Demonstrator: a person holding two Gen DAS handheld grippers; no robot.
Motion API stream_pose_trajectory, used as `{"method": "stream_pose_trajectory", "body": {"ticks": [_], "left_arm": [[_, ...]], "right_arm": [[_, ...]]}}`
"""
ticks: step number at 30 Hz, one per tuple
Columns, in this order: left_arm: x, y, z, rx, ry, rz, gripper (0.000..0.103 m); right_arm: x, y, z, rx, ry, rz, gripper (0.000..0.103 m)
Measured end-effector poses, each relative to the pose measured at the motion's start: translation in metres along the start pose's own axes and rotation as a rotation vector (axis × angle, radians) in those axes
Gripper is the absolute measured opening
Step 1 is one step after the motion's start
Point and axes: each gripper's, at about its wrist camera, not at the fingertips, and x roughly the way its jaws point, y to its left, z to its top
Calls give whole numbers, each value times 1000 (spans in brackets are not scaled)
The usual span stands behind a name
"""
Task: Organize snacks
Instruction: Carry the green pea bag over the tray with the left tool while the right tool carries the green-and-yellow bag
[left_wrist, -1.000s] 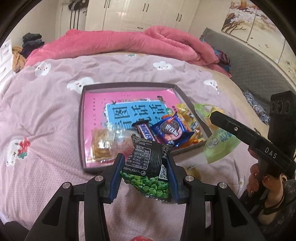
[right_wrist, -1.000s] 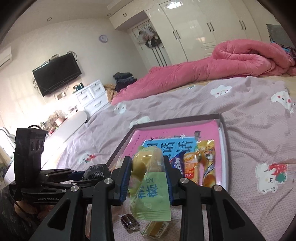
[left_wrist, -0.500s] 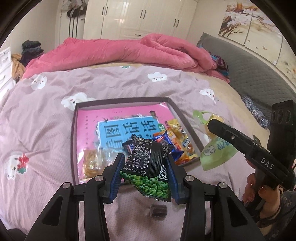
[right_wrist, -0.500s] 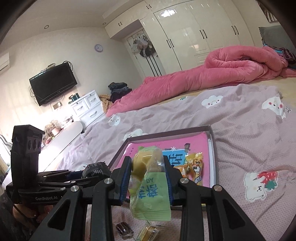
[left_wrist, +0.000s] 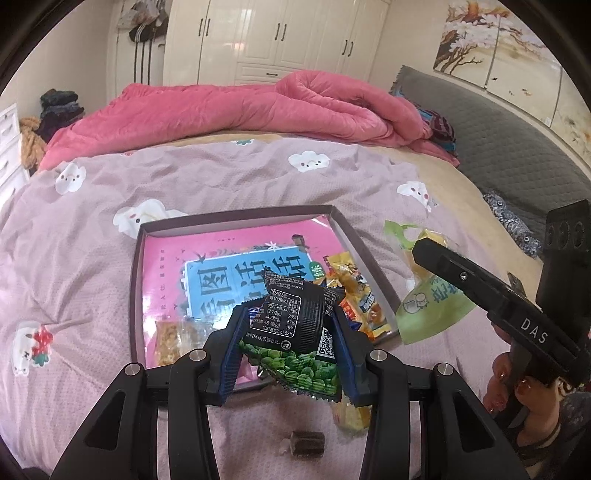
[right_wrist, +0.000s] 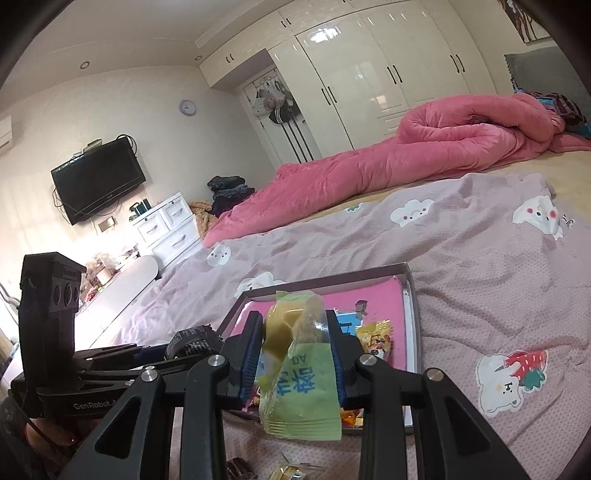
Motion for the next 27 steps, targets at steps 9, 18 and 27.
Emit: {"method": "stream_pose_trajectory", "body": {"ticks": [9, 18, 27], "left_arm": [[15, 2, 1, -11, 13, -2, 45], [34, 9, 0, -35, 31, -17, 45], [58, 13, -3, -52, 63, -31, 45]], "right_arm": [[3, -13, 2, 33, -6, -25, 33], [13, -23, 0, 60, 4, -56, 33], [29, -29, -7, 71, 45, -95, 33]]}}
